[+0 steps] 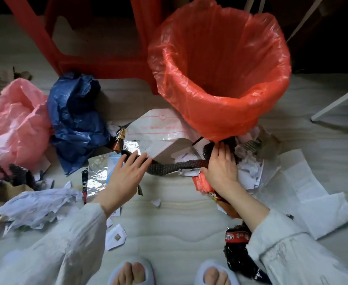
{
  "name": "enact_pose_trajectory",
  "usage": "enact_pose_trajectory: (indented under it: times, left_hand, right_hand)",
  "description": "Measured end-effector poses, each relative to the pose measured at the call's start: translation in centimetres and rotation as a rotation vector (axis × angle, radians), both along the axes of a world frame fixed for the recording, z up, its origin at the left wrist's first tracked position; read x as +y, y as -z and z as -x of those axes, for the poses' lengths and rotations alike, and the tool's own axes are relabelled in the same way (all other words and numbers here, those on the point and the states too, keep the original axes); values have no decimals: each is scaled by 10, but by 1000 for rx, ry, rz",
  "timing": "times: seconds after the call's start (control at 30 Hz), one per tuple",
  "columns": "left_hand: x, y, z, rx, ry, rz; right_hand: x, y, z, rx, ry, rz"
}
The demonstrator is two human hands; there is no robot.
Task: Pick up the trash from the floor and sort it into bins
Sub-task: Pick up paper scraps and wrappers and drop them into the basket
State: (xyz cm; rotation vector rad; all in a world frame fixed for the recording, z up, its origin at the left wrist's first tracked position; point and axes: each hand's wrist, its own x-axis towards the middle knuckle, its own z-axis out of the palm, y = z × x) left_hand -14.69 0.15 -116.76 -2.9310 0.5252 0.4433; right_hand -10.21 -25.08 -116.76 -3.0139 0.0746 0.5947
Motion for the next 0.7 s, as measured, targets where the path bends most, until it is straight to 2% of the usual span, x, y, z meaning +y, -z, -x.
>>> enact_pose_trajectory:
  times: [0.13, 0.23, 0.33, 0.53, 0.7]
  left_hand:
    - [-7, 15, -4, -97, -10, 29]
    - [-11, 13, -6, -69, 11, 49]
    - [-14, 5, -2, -28, -63, 136]
    - [-18, -53, 2, -30, -255, 361]
    - [-19, -120, 3, -91, -291, 524]
  right_hand:
    - [3, 11, 2, -5, -48, 34]
    - [-2, 2, 4, 11, -99, 62]
    - [-6, -13, 10, -3, -128, 68]
    - [-5, -74, 20, -88, -91, -42]
    - [-6, -141, 20, -210, 30, -217]
